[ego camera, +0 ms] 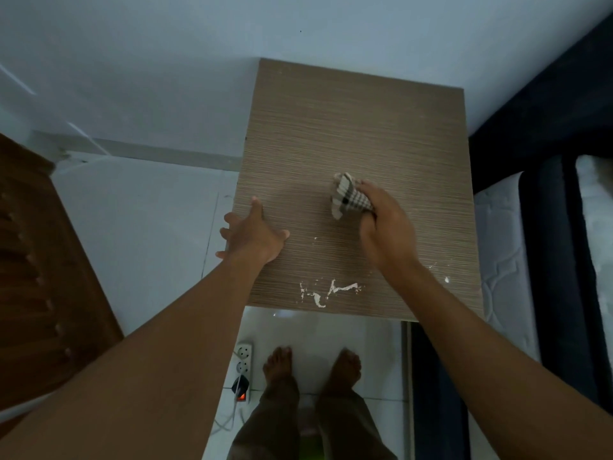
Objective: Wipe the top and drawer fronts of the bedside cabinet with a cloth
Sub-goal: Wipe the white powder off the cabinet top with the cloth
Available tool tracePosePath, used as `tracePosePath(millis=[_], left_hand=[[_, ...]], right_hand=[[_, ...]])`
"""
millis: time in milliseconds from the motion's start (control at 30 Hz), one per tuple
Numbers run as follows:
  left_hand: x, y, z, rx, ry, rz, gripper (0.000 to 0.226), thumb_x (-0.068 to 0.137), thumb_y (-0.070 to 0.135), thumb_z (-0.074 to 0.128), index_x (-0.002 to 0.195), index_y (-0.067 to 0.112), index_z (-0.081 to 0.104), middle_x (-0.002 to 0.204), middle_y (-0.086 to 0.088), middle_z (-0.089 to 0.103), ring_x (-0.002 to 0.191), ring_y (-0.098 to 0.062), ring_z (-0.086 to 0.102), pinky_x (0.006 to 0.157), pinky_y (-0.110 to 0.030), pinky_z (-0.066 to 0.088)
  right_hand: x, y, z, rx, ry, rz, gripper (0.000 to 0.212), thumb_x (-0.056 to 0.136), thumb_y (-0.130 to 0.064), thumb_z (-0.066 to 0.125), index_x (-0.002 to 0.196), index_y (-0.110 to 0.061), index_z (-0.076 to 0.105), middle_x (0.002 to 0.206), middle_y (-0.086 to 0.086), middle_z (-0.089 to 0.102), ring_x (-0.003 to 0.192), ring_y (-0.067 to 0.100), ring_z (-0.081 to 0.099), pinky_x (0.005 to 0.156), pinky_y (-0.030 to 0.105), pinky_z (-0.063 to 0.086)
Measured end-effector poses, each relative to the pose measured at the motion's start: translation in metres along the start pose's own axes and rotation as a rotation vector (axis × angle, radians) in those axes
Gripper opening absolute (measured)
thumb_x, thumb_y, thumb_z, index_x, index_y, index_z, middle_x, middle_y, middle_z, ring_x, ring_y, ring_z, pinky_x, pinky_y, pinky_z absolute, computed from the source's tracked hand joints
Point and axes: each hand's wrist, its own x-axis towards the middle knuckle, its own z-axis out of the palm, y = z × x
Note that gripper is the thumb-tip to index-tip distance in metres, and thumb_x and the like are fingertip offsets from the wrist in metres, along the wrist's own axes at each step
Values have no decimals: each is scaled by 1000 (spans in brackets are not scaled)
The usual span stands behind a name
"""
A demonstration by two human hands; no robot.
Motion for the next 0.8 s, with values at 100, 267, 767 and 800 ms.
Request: tracePosePath(millis=[100,267,767,800], left_hand=[[1,0,0,-1,-7,-3,97,79,55,68,152,38,6,148,-19,16,136,-42,26,110,-61,26],[4,-3,-2,-12,-32,-2,97,81,53,69,152,40,4,149,-18,15,137,-43,24,111,-61,25],[-5,10,-4,121,18,60,82,88,38,66,151,30,15,160,-14,-13,147,-38,-10,114,-65,11],[-7,15,-2,150,41,104,76,87,36,66,149,29,23,160,-11,-10,147,-37,-7,113,-65,14]], right_hand=[[24,-6,21,-68,-111,32,52,88,-5,45,137,-21,49,147,2,44,136,19,38,113,40,31],[8,2,55,-207,-380,-129,56,85,-8,46,140,-20,47,151,4,38,143,21,25,118,45,17],[-61,28,-5,73,-156,-358,46,81,2,54,123,-17,58,127,3,61,120,18,55,101,37,46],[-49,26,-13,98,-83,-287,49,80,6,55,123,-17,59,125,-1,61,114,14,57,95,33,48]])
